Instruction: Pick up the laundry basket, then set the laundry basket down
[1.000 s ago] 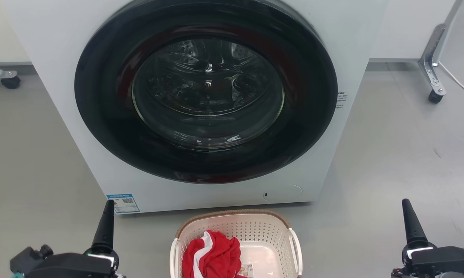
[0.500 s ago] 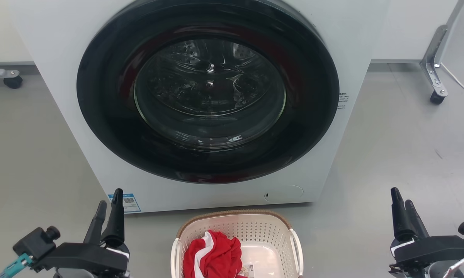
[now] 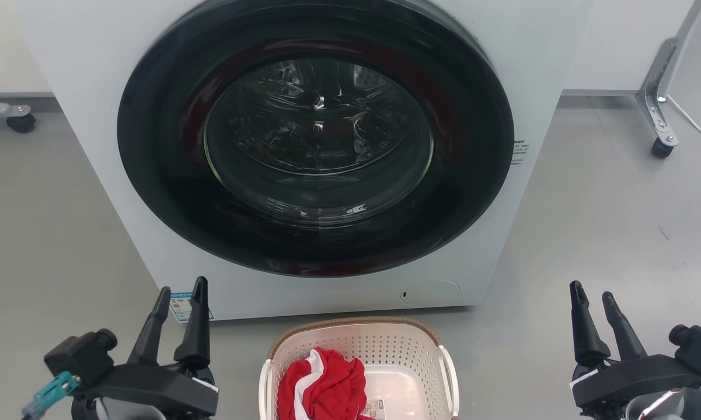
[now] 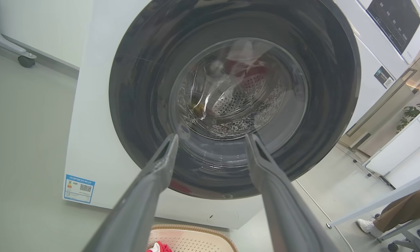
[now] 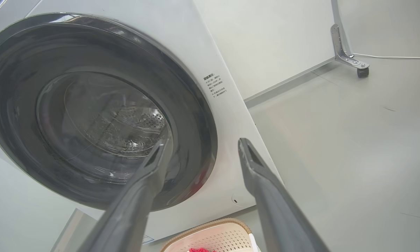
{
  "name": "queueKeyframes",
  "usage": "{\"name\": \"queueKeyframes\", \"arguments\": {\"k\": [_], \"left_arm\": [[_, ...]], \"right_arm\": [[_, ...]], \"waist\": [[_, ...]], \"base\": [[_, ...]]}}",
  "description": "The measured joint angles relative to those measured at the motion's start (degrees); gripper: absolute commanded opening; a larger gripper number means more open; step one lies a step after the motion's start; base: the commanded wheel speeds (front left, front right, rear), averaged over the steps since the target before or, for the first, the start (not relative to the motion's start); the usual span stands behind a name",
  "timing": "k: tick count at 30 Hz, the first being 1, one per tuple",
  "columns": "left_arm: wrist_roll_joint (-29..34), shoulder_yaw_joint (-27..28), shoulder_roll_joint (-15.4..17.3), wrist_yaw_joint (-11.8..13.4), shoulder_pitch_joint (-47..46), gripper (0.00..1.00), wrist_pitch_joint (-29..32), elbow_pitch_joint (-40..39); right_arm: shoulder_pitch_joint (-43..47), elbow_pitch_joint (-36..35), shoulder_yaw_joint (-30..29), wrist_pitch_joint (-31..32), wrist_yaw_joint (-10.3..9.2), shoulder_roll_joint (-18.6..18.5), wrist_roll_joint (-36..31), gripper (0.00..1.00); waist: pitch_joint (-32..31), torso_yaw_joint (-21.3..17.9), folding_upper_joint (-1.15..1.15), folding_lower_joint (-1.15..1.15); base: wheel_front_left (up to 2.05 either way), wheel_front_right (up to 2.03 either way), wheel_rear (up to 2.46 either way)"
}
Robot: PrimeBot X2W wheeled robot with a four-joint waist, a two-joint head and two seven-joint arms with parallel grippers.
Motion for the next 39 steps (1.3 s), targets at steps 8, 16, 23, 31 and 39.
{"name": "queueKeyframes", "arguments": {"k": [8, 16, 23, 31, 39], "left_arm": [[5.1, -2.1, 0.1, 0.8, 0.0, 1.00, -1.5, -0.2], [10.8, -4.3, 0.5, 1.8, 0.1, 1.00, -3.2, 0.1], [14.9, -5.9, 0.9, 2.7, 0.4, 1.00, -4.0, 0.5], [19.9, -7.6, 1.3, 3.7, 0.6, 1.00, -4.6, 1.1], [25.0, -8.8, 1.5, 5.1, 0.6, 1.00, -5.3, 1.1]], "right_arm": [[0.1, -0.2, 1.9, -1.6, -1.05, -0.7, -6.3, 1.00], [0.7, -0.2, 3.7, -3.2, -2.27, -1.1, -12.0, 1.00], [1.2, -0.5, 4.2, -4.7, -3.34, -1.1, -16.3, 1.00], [2.0, -0.5, 4.4, -6.3, -4.53, -1.1, -21.0, 1.00], [2.5, -1.0, 4.6, -7.8, -5.56, -1.1, -25.4, 1.00]], "waist": [[0.0, 0.1, 0.00, 0.00], [-0.1, 0.1, 0.00, 0.00], [-0.3, 0.0, 0.00, 0.00], [-0.3, 0.0, 0.00, 0.00], [-0.3, 0.1, 0.00, 0.00]], "base": [[0.00, 0.00, 0.00], [0.00, 0.00, 0.00], [0.00, 0.00, 0.00], [0.00, 0.00, 0.00], [0.00, 0.00, 0.00]]}}
